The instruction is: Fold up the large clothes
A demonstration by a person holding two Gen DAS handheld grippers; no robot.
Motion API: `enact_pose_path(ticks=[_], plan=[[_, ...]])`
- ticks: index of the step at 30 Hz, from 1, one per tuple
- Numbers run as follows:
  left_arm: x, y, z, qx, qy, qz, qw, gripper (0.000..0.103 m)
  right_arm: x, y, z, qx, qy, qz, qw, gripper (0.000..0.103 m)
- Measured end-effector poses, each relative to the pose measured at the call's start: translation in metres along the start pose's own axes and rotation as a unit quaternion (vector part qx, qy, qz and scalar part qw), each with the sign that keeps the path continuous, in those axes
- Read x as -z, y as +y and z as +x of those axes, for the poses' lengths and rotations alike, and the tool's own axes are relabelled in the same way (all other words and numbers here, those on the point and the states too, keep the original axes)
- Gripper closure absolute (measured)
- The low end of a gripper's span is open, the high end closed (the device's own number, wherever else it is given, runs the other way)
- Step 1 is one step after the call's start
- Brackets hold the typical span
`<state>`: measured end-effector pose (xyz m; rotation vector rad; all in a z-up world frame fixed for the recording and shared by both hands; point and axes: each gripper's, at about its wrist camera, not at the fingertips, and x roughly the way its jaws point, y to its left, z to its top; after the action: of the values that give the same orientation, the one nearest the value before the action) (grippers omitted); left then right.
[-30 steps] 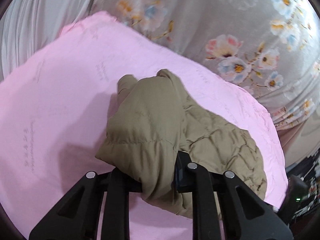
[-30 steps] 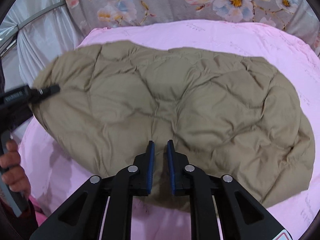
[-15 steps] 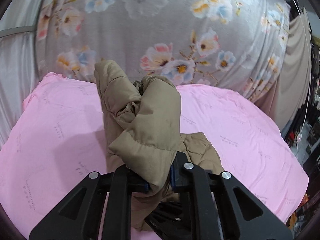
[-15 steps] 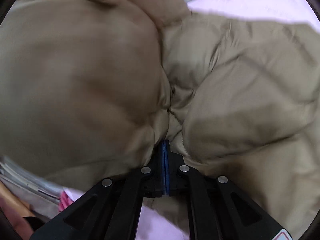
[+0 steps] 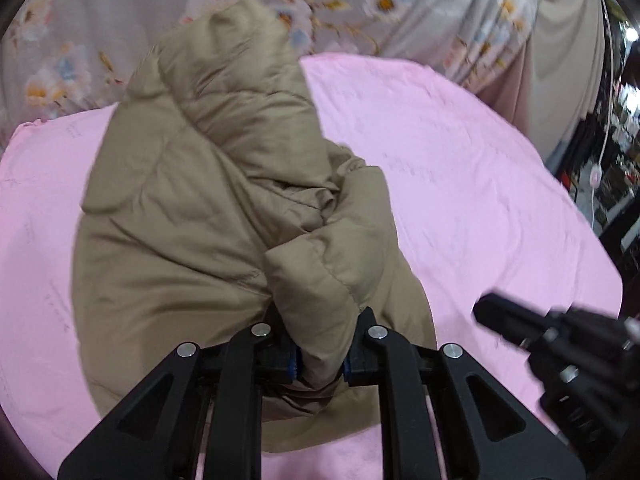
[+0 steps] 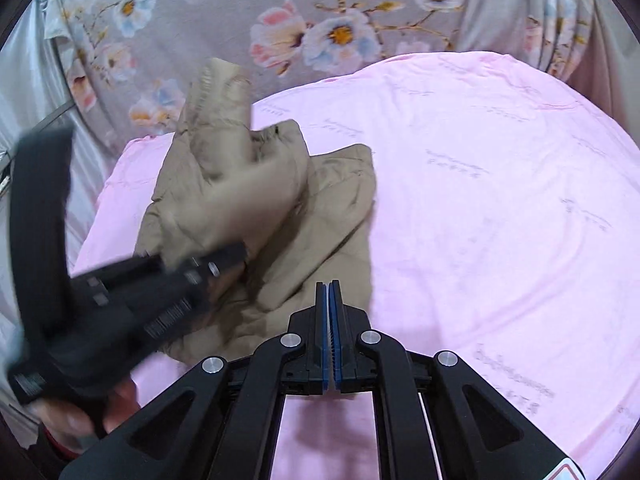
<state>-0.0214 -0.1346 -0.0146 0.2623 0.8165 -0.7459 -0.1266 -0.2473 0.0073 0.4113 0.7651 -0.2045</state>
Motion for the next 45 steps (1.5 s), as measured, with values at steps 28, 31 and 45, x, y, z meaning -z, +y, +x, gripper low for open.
enact_pose_path(ticks=[28,31,45], plan=[[-0.064,0.187,-0.085,-0.086,-0.074,-0.159,0.9808,0.025,-0.159,0.035,0.082,-0.074,0.023,0.144,0.986,0.044],[-0.086,0.194,-0.069,-0.085,-0.072,-0.162,0.9805,0.027,-0.165,0.036,0.104,-0.078,0.058,0.163,0.982,0.046],[-0.136,0.114,0.032,-0.072,0.001,-0.081,0.9941,0.036,-0.120,-0.011,0.106,0.045,0.014,0.127,0.991,0.090]])
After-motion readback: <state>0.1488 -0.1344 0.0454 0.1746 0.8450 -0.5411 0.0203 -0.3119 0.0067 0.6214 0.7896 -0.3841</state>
